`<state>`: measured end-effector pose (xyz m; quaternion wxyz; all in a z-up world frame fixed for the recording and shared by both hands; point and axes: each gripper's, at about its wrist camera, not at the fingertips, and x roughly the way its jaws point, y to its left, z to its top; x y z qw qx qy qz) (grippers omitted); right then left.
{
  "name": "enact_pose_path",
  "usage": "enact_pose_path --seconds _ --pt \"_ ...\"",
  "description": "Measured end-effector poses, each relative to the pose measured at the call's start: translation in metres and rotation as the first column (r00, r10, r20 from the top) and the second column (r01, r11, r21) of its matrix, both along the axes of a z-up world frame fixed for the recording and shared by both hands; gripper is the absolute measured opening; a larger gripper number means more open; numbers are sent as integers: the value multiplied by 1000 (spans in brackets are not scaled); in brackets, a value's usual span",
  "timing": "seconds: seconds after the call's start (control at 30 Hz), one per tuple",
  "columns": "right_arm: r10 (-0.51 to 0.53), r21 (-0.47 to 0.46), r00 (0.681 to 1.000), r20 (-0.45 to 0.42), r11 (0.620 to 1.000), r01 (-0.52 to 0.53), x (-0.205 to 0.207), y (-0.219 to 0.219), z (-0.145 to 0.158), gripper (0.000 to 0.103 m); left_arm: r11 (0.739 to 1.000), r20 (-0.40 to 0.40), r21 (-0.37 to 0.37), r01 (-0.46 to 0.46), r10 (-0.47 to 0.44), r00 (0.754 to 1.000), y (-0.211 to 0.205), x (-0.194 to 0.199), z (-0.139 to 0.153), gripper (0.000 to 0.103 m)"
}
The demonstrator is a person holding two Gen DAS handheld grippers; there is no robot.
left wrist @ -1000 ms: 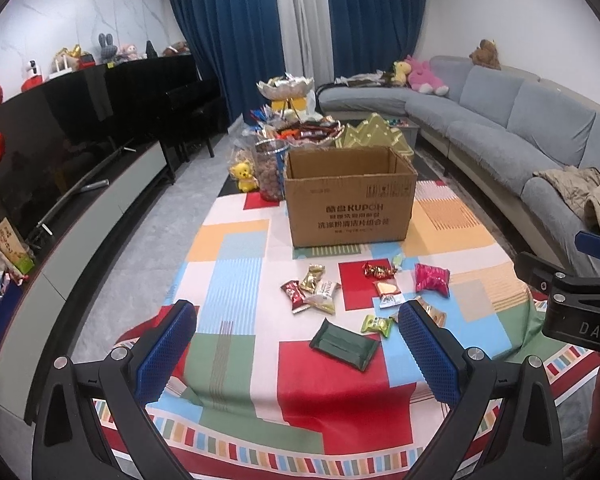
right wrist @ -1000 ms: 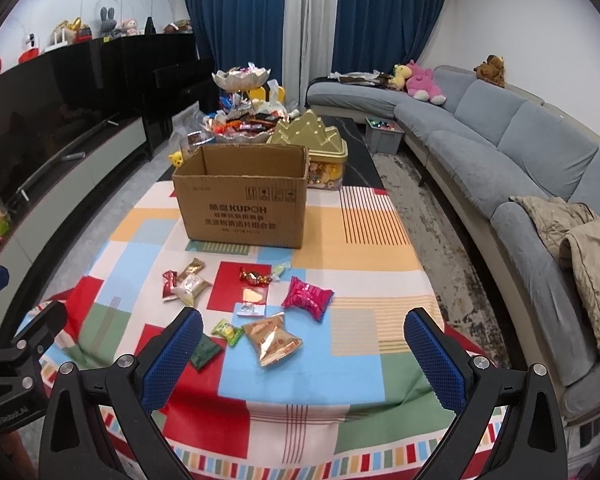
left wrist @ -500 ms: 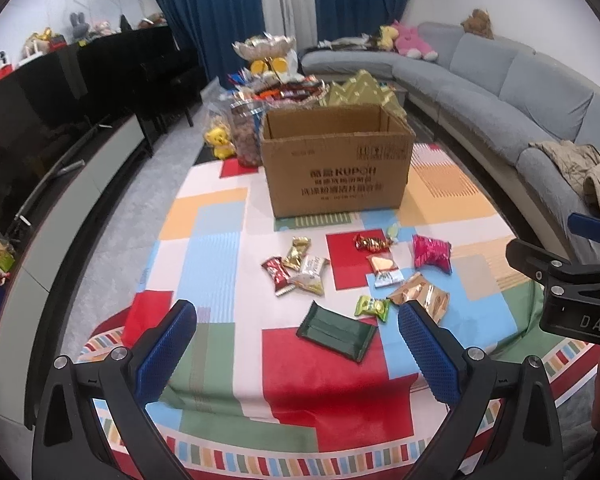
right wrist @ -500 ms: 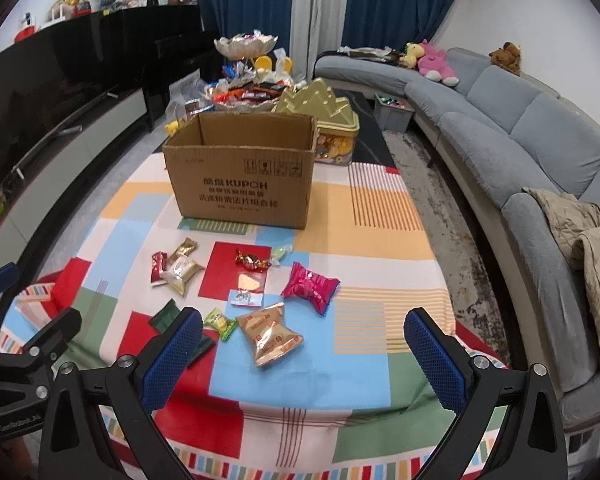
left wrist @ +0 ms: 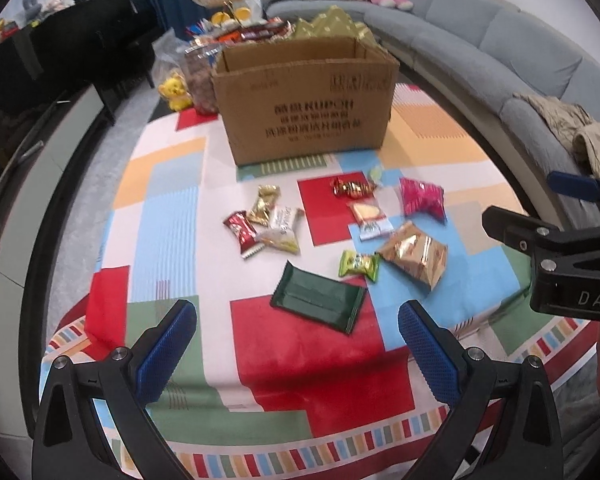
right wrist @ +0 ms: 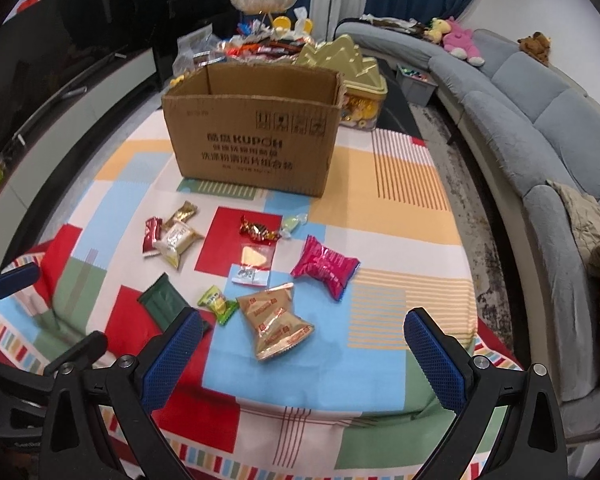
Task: Organize snacks
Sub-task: 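Move both tools toward the snacks in front of the cardboard box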
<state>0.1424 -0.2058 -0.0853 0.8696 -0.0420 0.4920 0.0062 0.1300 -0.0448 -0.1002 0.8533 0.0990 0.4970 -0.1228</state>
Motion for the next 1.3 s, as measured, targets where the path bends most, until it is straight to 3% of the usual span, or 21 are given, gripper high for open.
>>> enact_pose_path --seconds 0.6,1.3 --pt "89 -2 979 -181 996 -90 34 12 -57 102 990 -124 50 132 -125 984 -16 33 -62 103" --pt "138 10 947 -291 990 -141 65 16 -108 102 969 -203 96 227 -204 958 -31 62 -112 103"
